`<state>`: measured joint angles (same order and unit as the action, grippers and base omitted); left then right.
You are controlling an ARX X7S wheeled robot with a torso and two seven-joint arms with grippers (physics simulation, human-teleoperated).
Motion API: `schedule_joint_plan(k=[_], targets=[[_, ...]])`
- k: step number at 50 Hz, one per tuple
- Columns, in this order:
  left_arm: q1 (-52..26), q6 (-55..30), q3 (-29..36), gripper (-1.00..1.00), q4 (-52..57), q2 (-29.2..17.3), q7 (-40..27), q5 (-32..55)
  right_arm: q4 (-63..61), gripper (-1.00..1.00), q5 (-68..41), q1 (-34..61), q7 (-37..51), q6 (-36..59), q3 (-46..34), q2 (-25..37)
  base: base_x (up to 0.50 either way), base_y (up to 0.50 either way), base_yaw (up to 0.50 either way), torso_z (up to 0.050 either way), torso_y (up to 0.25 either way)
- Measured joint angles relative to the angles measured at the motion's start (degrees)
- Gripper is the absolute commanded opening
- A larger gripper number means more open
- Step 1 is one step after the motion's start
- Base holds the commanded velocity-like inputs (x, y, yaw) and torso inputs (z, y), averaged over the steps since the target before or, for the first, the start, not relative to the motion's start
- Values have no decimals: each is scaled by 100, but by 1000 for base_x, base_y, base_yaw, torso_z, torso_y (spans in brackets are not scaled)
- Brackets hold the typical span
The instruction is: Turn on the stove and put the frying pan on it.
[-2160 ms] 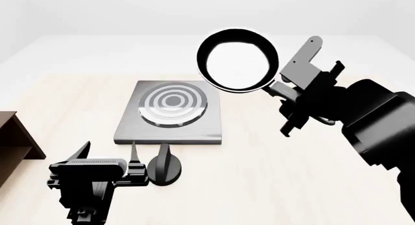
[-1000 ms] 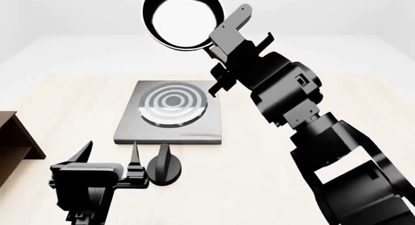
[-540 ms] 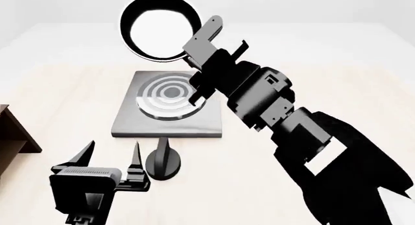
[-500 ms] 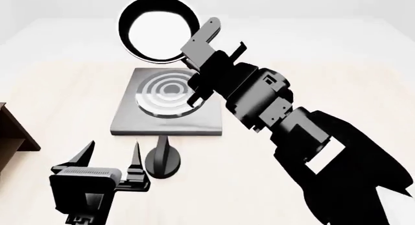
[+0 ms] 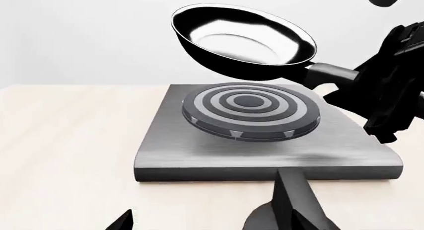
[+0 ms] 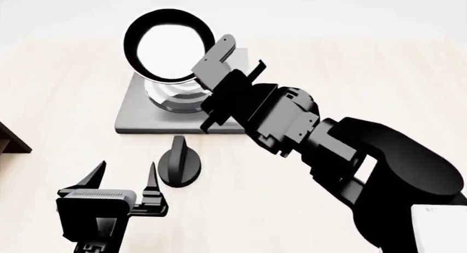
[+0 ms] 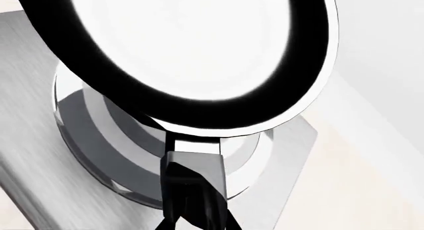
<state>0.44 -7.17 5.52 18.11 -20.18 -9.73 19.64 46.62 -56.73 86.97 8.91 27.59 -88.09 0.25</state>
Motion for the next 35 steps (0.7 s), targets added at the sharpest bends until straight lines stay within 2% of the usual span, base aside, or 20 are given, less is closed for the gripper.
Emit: schedule_joint_plan(k=[35], targets=[[80, 124, -56, 100, 72, -69, -97, 7, 102, -100, 153, -203, 113, 168, -221, -5, 0, 0, 0, 0, 1]])
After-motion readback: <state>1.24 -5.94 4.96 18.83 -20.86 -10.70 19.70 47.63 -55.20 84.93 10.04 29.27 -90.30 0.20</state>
